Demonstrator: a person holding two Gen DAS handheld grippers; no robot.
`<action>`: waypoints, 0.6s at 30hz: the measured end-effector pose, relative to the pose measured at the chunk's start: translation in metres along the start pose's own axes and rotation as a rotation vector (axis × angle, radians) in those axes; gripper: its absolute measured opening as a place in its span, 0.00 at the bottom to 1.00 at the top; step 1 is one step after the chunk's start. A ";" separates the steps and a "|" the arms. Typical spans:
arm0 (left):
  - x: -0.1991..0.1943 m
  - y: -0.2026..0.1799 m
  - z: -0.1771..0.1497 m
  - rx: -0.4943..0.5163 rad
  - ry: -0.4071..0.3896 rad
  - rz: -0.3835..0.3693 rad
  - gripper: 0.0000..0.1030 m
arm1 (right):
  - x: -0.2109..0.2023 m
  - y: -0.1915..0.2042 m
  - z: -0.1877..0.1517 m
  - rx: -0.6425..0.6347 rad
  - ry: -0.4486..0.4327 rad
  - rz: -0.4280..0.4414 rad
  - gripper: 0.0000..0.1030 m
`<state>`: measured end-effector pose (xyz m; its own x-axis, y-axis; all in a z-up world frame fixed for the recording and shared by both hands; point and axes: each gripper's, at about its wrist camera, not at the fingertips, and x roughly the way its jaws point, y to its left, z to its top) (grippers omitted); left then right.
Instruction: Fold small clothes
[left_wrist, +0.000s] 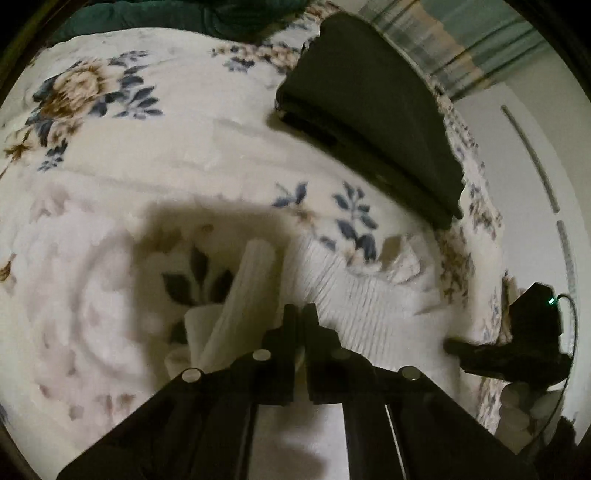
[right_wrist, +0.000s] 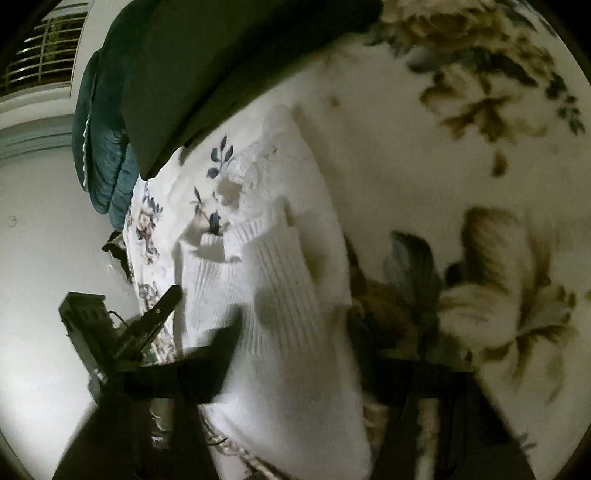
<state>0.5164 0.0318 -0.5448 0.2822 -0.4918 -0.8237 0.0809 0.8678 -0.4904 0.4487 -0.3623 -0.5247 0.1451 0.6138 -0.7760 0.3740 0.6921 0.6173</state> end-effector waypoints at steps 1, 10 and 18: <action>-0.011 0.003 0.001 -0.013 -0.029 -0.012 0.02 | 0.000 0.003 0.001 -0.007 -0.021 -0.027 0.14; -0.037 0.038 0.037 -0.086 -0.073 -0.021 0.02 | -0.024 0.058 0.027 -0.104 -0.160 -0.092 0.07; 0.015 0.061 0.045 -0.136 0.093 -0.086 0.04 | 0.012 0.032 0.063 -0.028 -0.074 -0.195 0.10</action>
<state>0.5681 0.0807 -0.5746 0.1896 -0.5736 -0.7969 -0.0311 0.8077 -0.5887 0.5199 -0.3564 -0.5225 0.1400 0.4381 -0.8880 0.3759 0.8061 0.4570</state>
